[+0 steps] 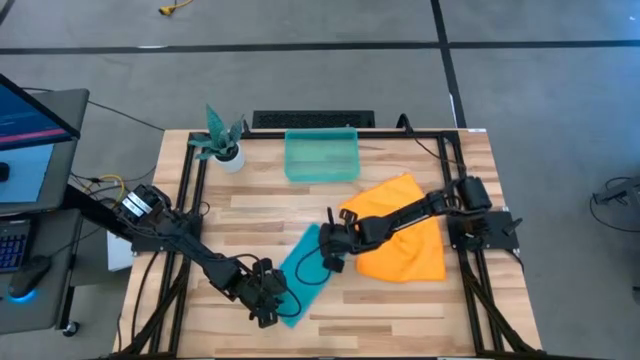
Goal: Roll microfiber towels into tight, uniform cylinder then place into a basket
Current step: Roll the blue microfiber cloth
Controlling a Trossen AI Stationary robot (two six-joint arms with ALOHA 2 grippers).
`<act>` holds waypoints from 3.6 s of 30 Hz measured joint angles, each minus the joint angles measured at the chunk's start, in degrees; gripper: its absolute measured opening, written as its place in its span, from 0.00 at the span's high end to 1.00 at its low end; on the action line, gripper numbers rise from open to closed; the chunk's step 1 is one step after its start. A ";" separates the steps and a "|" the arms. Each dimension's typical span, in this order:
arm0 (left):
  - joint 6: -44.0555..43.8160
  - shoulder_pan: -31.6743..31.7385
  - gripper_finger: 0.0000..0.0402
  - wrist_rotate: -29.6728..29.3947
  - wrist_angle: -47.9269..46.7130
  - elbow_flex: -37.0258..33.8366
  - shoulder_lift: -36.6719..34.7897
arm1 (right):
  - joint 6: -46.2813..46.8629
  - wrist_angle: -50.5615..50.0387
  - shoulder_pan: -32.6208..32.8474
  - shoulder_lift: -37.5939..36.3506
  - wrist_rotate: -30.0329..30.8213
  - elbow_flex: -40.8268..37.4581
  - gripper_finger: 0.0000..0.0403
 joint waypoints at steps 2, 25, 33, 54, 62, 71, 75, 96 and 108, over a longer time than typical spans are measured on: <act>0.61 0.00 0.65 0.00 0.10 0.00 -0.02 | 0.01 -2.31 0.88 0.00 3.42 0.82 0.76; 3.05 -0.78 0.65 -0.76 0.52 1.94 -0.07 | 1.65 -10.35 4.51 2.12 -1.12 4.44 0.76; 6.22 -2.36 0.65 -1.57 0.45 3.67 -0.09 | 3.57 -4.45 1.33 2.11 -0.63 2.75 0.76; 6.65 -2.12 0.65 -10.63 -4.76 3.67 -0.09 | -4.46 5.36 -0.16 0.01 3.93 3.43 0.76; 5.68 -1.37 0.65 -10.23 -4.51 2.84 -0.09 | -4.56 -0.72 3.91 -1.76 3.42 4.63 0.76; 4.94 2.58 0.65 -15.02 -3.24 0.06 -0.07 | -4.56 -7.07 6.33 -2.40 -6.89 4.53 0.76; 4.78 3.71 0.65 -14.66 -4.13 0.00 -0.07 | -4.56 -11.19 7.40 -3.13 -6.86 6.11 0.76; -15.32 4.44 0.65 -12.95 -7.48 -3.79 -0.35 | -3.05 -22.02 10.91 -3.63 -2.47 9.65 0.76; -22.20 2.16 0.65 -9.05 -2.53 -1.79 0.03 | -2.53 -22.04 10.25 -3.63 -2.45 9.65 0.76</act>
